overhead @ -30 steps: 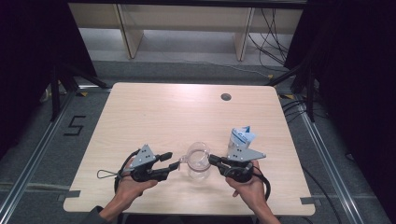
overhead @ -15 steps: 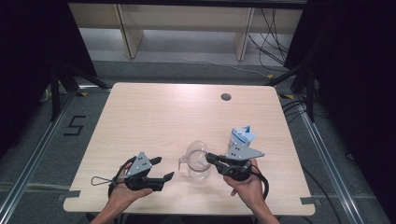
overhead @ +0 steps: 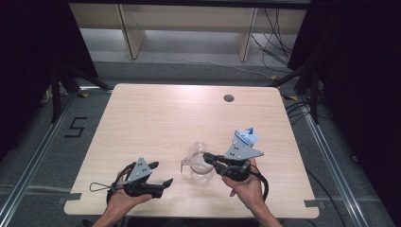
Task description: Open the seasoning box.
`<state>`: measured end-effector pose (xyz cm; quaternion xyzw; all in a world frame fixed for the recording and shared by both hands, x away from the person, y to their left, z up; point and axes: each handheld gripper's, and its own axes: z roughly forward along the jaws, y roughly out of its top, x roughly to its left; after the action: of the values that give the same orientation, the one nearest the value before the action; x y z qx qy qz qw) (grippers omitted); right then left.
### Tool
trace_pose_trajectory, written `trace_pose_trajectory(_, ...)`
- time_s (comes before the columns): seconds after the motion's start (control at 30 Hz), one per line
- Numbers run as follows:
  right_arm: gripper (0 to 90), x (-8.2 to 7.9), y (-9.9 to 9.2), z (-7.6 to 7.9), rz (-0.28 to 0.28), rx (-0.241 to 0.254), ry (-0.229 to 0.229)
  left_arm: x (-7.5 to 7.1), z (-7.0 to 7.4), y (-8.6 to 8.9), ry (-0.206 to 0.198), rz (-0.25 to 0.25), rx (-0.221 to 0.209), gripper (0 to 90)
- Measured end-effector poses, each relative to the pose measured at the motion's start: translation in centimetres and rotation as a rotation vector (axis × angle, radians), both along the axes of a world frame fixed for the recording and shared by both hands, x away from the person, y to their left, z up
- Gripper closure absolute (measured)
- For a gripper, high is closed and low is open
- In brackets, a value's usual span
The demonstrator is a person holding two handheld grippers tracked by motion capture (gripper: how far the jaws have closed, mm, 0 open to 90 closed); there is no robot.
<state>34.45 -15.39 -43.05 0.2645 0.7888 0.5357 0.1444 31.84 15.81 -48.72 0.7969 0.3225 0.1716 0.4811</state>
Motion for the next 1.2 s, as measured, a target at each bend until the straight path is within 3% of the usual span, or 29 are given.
trace_pose_trajectory(0.17,86.9,0.1,0.5,0.1,0.025,0.018,0.009,-0.1,-0.1,0.0,-0.006,0.001,-0.008,19.0)
trace_pose_trajectory(0.2,86.9,0.0,0.5,0.3,0.018,0.0,-0.001,-0.1,-0.1,0.1,-0.004,0.002,0.007,18.1)
trace_pose_trajectory(0.27,86.9,0.1,0.8,0.3,0.03,0.01,-0.004,-0.1,-0.1,0.1,-0.003,0.005,0.013,17.8)
trace_pose_trajectory(0.33,86.9,0.2,0.9,0.4,0.027,0.003,-0.023,-0.1,-0.1,0.1,-0.003,0.006,0.015,17.5)
trace_pose_trajectory(0.53,86.9,0.3,1.7,0.5,0.058,0.021,-0.023,-0.1,-0.1,0.2,-0.005,0.004,0.009,17.3)
trace_pose_trajectory(0.6,86.9,0.2,1.7,0.6,0.049,-0.002,-0.024,-0.1,-0.1,0.2,-0.003,0.009,0.0,17.3)
trace_pose_trajectory(0.77,86.9,0.1,2.1,0.6,0.042,0.009,-0.011,-0.1,-0.1,0.3,-0.005,0.006,0.011,17.2)
trace_pose_trajectory(0.83,86.9,0.4,2.3,0.5,0.064,0.009,-0.049,-0.2,-0.1,0.4,-0.006,0.008,0.016,17.2)
trace_pose_trajectory(0.87,86.9,0.3,2.4,0.6,0.067,0.001,-0.03,-0.2,-0.2,0.4,-0.005,0.006,0.007,17.3)
trace_pose_trajectory(0.97,86.9,0.4,2.5,0.6,0.063,0.002,-0.042,-0.2,-0.2,0.4,-0.003,0.015,0.006,17.2)
trace_pose_trajectory(1.0,86.9,0.2,2.7,0.7,0.057,0.005,-0.007,-0.2,-0.2,0.5,-0.003,0.014,0.008,17.2)
trace_pose_trajectory(1.07,86.9,0.3,3.0,0.6,0.07,0.016,-0.03,-0.2,-0.2,0.5,-0.001,0.015,0.007,17.2)
trace_pose_trajectory(1.1,86.9,0.5,3.1,0.7,0.075,-0.002,-0.057,-0.2,-0.2,0.5,0.0,0.016,0.006,17.1)
trace_pose_trajectory(1.17,86.9,0.3,3.3,0.7,0.078,0.0,-0.008,-0.2,-0.2,0.5,-0.002,0.014,0.01,16.9)
trace_pose_trajectory(1.2,86.9,0.3,3.3,0.7,0.078,0.0,-0.008,-0.2,-0.2,0.5,-0.002,0.014,0.01,16.9)
